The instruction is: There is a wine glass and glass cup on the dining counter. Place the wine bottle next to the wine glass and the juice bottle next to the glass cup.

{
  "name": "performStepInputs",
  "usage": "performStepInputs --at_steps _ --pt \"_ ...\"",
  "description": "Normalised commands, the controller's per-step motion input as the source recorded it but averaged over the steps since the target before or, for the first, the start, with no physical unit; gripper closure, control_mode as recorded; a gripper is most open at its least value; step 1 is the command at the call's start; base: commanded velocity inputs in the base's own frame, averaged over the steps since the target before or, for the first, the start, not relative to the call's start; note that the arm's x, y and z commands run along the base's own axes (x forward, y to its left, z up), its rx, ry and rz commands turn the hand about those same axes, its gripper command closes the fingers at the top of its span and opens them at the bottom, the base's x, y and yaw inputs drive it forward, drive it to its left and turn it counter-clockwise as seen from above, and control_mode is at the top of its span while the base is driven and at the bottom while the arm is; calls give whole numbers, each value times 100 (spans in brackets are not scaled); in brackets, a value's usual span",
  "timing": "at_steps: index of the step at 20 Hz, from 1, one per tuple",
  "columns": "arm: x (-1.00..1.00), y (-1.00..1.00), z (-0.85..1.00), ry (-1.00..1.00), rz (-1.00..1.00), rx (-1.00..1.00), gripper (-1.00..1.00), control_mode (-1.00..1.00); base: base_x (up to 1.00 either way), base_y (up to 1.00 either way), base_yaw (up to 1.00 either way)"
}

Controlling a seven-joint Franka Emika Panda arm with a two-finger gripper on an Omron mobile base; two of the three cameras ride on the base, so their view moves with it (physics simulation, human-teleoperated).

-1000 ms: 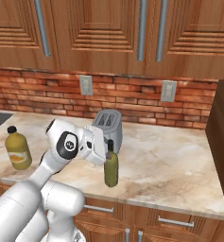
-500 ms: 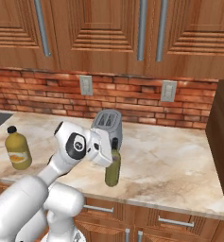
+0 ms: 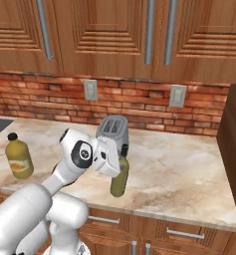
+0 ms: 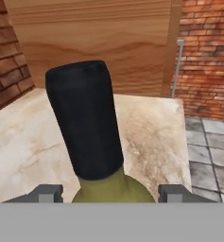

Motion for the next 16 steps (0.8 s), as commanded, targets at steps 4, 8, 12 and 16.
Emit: performStepInputs --at_steps 4,8,12,16 --pt "-27 9 3 -1 9 0 100 -100 0 0 0" --pt "-26 33 23 -1 11 0 100 -100 0 0 0" --pt "-21 44 27 -2 14 0 100 -100 0 0 0" --pt "-25 53 23 -3 18 0 100 -100 0 0 0"
